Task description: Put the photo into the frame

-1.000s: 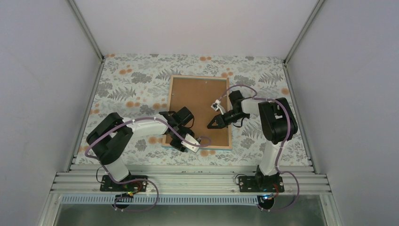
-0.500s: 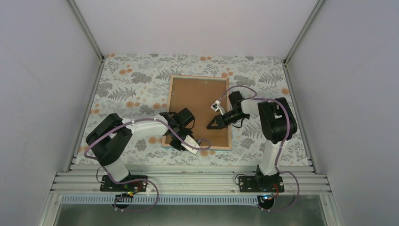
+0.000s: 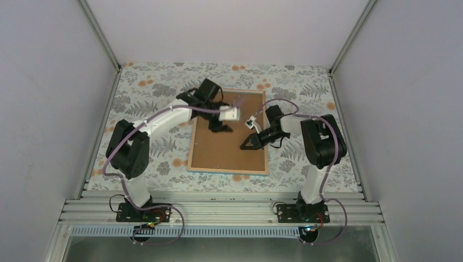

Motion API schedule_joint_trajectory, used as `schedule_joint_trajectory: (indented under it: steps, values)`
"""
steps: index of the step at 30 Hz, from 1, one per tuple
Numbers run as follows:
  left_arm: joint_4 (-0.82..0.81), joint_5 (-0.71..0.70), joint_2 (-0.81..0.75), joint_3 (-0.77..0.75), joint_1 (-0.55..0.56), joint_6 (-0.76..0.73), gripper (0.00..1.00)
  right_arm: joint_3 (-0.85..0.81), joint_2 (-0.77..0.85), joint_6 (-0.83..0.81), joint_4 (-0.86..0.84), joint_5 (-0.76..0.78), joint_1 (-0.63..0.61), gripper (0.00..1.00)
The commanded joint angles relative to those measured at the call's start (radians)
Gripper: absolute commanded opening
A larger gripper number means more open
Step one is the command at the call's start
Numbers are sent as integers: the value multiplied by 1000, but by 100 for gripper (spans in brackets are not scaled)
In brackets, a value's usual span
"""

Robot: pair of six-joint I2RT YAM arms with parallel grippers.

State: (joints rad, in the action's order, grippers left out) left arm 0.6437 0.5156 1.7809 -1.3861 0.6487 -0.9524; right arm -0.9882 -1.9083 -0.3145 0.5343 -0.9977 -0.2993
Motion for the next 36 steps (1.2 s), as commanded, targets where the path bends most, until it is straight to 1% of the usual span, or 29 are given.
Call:
schedule_joint_trajectory:
  steps: [1, 4, 5, 9, 13, 17, 19, 20, 25, 29, 33, 36]
  values:
    - [-73, 33, 122, -144, -94, 257, 65, -19, 65, -6, -44, 17, 28, 26]
    - [-119, -37, 244, -298, -144, 398, 67, -61, 57, 19, -71, 52, 57, 26]
    - [-125, -60, 293, -379, -156, 439, 68, -77, 48, 29, -79, 61, 67, 26]
    - [-106, -99, 485, -638, -159, 551, 73, -126, -3, 85, -120, 80, 87, 25]
    - [-34, -126, 698, -928, -156, 599, 79, -142, -25, 137, -165, 89, 87, 25]
    - [37, -171, 862, -1168, -153, 593, 80, -136, -35, 168, -198, 85, 86, 25]
    - [33, -192, 899, -1208, -148, 566, 82, -132, -43, 173, -204, 83, 86, 25]
    - [22, -201, 903, -1201, -145, 552, 82, -133, -47, 173, -204, 82, 85, 25]
    - [-33, -249, 886, -1093, -136, 479, 80, -132, -65, 163, -197, 80, 85, 25]
    - [-16, -271, 921, -1114, -136, 446, 74, -127, -78, 158, -197, 78, 82, 25]
    - [-8, -278, 951, -1126, -135, 423, 71, -107, -73, 148, -206, 97, 67, 24]
    - [-7, -288, 961, -1125, -135, 407, 66, -99, -78, 143, -206, 100, 66, 24]
